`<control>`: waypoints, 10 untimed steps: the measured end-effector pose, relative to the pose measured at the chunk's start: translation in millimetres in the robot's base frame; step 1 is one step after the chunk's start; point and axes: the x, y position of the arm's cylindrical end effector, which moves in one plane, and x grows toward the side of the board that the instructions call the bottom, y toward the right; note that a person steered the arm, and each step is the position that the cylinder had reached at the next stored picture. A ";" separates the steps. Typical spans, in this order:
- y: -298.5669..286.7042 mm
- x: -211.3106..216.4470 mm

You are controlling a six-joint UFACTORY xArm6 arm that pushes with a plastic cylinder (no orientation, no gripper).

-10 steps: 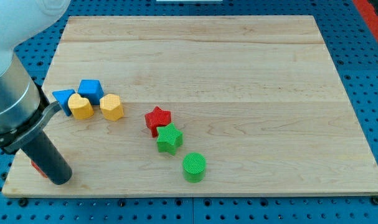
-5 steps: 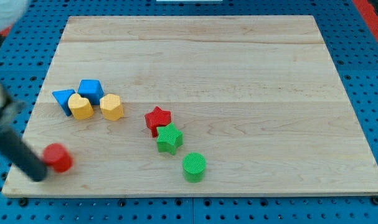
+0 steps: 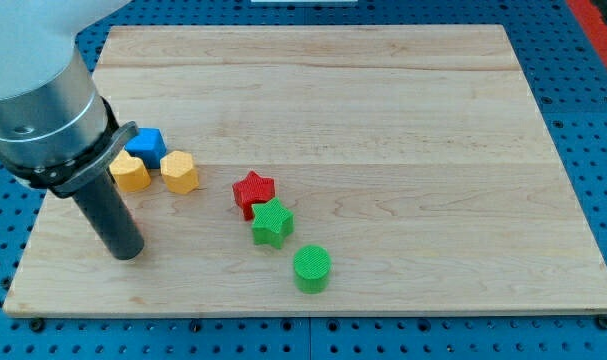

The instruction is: Slide the red circle closely to the heart

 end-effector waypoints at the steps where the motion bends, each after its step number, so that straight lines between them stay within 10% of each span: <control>1: -16.4 10.2; 10: -6.1 -43.7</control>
